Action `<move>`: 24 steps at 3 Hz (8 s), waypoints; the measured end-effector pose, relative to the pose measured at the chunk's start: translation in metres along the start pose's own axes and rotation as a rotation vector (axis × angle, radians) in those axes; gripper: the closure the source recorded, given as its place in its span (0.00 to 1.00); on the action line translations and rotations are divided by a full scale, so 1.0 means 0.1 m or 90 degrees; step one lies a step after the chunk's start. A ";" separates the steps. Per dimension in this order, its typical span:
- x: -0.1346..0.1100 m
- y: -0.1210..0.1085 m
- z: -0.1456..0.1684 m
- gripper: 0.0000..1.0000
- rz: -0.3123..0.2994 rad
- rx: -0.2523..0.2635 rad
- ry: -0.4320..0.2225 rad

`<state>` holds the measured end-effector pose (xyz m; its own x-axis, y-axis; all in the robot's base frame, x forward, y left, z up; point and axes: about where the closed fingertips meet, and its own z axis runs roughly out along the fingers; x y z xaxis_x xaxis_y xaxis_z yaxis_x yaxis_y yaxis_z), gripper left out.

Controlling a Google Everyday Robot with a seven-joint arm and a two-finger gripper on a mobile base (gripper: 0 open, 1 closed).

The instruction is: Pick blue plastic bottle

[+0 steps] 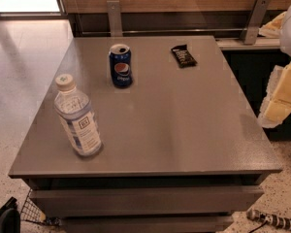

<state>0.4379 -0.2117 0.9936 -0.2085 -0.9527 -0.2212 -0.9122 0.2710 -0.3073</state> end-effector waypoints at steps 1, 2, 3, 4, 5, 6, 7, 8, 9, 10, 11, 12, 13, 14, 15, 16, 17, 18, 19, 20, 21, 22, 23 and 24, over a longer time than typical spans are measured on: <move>0.00 0.00 0.00 0.00 0.000 0.000 0.000; -0.11 0.01 0.07 0.00 -0.002 0.000 -0.041; -0.40 0.07 0.29 0.00 0.001 -0.007 -0.160; -0.72 0.22 0.51 0.00 0.013 -0.041 -0.291; -0.88 0.33 0.63 0.00 0.038 -0.072 -0.360; -1.02 0.39 0.79 0.00 0.061 -0.095 -0.430; -1.08 0.41 0.80 0.00 0.067 -0.102 -0.454; -1.08 0.41 0.80 0.00 0.065 -0.101 -0.450; -1.25 0.46 0.87 0.00 0.053 -0.111 -0.482; -1.66 0.54 1.00 0.00 0.023 -0.138 -0.569; -2.00 0.63 1.11 0.00 -0.001 -0.167 -0.630; -2.23 0.75 1.21 0.00 -0.013 -0.195 -0.677; -2.39 0.86 1.28 0.00 -0.019 -0.221 -0.722; -2.58 0.94 1.30 0.00 -0.033 -0.247 -0.772; -2.77 0.99 1.33 0.00 -0.050 -0.273 -0.815; -2.93 1.07 1.40 0.00 -0.063 -0.301 -0.837; -3.08 1.18 1.44 0.23 -0.085 -0.323 -0.838; -3.08 1.18 1.43 0.46 -0.085 -0.322 -0.838; -3.09 1.20 1.42 0.70 -0.087 -0.323 -0.839; -3.12 1.22 1.40 0.99 -0.091 -0.325 -0.839; -3.12 1.22 1.40 1.00 -0.092 -0.325 -0.839; -3.14 1.14 1.21 1.00 -0.104 -0.316 -0.836; -3.18 0.99 0.86 1.00 -0.127 -0.298 -0.828; -3.21 0.74 0.33 1.00 -0.159 -0.264 -0.815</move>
Offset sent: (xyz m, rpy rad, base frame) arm 0.0213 0.0625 -0.0222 0.3434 -0.0909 0.1309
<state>0.4492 0.1193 1.0111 0.2387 -0.1156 -0.9642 -0.9619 -0.1642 -0.2185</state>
